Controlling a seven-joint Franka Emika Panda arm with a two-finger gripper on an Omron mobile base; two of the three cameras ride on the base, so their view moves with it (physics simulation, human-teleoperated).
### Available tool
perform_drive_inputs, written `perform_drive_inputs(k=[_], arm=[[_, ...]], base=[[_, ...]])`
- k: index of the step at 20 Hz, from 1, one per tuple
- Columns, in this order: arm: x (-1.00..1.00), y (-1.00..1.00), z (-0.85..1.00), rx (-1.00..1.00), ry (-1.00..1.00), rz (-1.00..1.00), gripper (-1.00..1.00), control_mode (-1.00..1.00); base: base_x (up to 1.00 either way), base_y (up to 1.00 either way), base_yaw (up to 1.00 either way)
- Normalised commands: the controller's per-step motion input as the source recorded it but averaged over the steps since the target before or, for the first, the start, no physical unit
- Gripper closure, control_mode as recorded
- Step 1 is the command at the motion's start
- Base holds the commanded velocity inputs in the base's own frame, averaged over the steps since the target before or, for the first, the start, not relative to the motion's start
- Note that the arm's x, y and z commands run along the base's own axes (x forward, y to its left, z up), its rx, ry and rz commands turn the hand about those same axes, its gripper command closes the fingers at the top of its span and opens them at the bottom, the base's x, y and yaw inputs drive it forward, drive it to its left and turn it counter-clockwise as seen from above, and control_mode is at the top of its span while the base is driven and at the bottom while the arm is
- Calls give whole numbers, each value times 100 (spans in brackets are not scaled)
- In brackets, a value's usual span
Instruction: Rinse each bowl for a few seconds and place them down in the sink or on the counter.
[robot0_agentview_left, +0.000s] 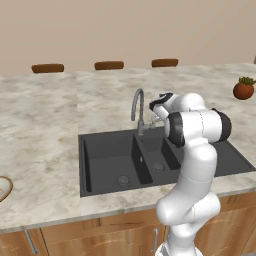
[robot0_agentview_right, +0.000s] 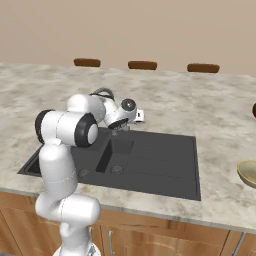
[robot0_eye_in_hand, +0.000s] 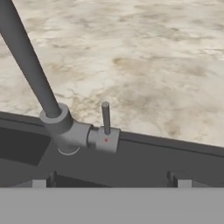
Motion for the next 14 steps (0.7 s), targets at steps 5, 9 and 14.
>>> perform_drive_inputs(k=[5, 9, 14], arm=[[31, 0, -13, 0, 0, 0, -100, -100], [21, 0, -16, 1, 0, 0, -100, -100], [30, 0, -16, 2, 0, 0, -100, -100]], base=[[0, 0, 0], [0, 0, 0], [0, 0, 0]])
